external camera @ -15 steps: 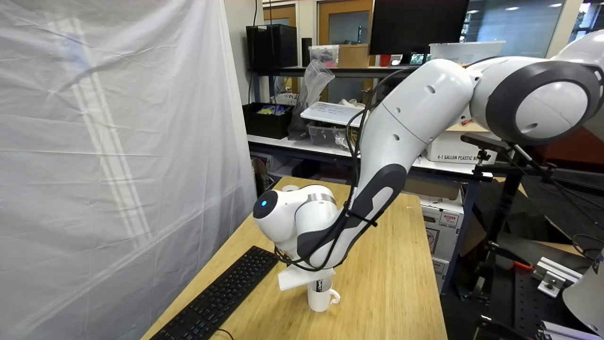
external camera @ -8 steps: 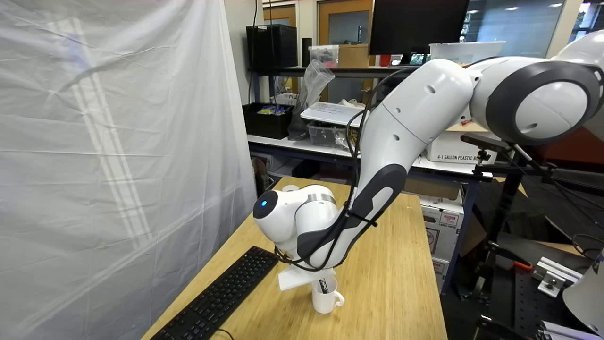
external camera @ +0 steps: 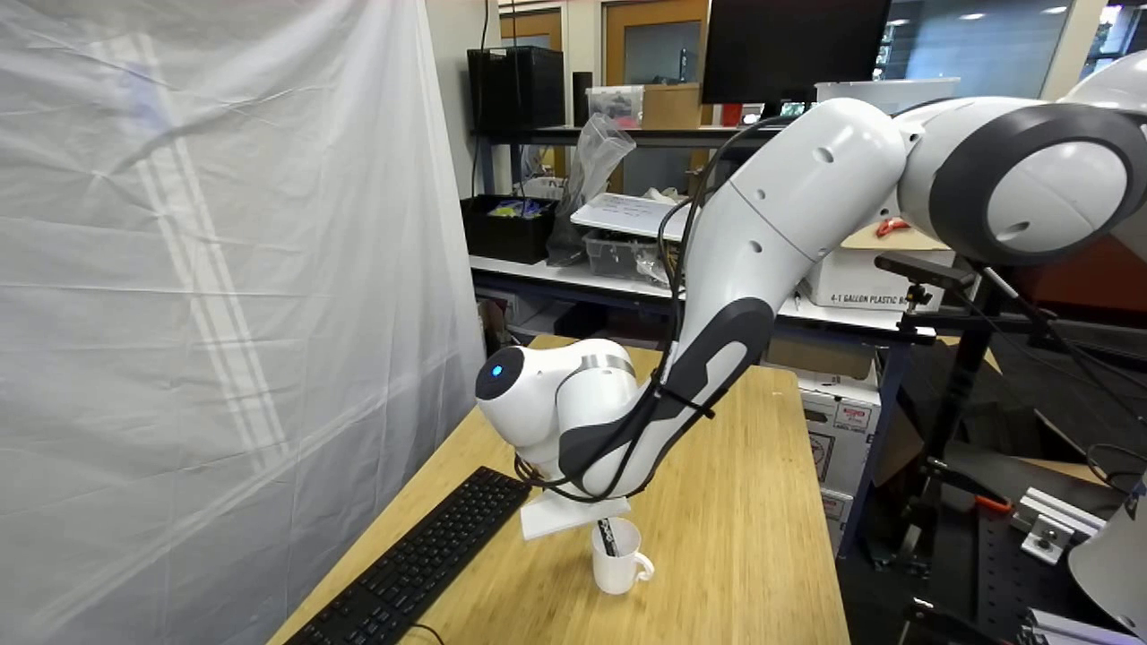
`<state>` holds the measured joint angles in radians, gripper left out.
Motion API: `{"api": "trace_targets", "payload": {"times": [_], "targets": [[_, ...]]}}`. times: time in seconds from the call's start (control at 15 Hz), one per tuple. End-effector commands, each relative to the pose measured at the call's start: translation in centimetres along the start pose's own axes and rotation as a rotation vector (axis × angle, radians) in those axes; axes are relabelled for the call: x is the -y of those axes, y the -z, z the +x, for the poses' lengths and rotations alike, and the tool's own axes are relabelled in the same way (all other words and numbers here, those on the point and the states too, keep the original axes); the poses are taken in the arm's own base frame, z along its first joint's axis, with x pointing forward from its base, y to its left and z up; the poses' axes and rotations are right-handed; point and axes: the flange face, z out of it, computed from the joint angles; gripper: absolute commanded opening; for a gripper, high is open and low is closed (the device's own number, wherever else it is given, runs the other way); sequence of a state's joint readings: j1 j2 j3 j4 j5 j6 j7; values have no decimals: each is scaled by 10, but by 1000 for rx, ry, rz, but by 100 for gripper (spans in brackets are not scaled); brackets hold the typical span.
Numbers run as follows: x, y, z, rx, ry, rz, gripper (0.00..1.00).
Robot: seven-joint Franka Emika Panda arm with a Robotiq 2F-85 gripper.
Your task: Put the marker on the desk
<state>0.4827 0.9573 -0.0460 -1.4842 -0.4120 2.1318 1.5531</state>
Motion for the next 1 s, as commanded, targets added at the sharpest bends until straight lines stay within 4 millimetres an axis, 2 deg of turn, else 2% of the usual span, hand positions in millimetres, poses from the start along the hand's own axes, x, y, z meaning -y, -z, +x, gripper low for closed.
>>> {"api": "trace_targets", "payload": {"times": [0.0, 0.53, 0.73, 0.93], "targets": [[-12, 27, 6, -6, -5, 27, 5], [-38, 77, 16, 3, 42, 163, 5], [-55, 85, 22, 11, 96, 283, 5], [-83, 87, 32, 20, 202, 396, 5]]}}
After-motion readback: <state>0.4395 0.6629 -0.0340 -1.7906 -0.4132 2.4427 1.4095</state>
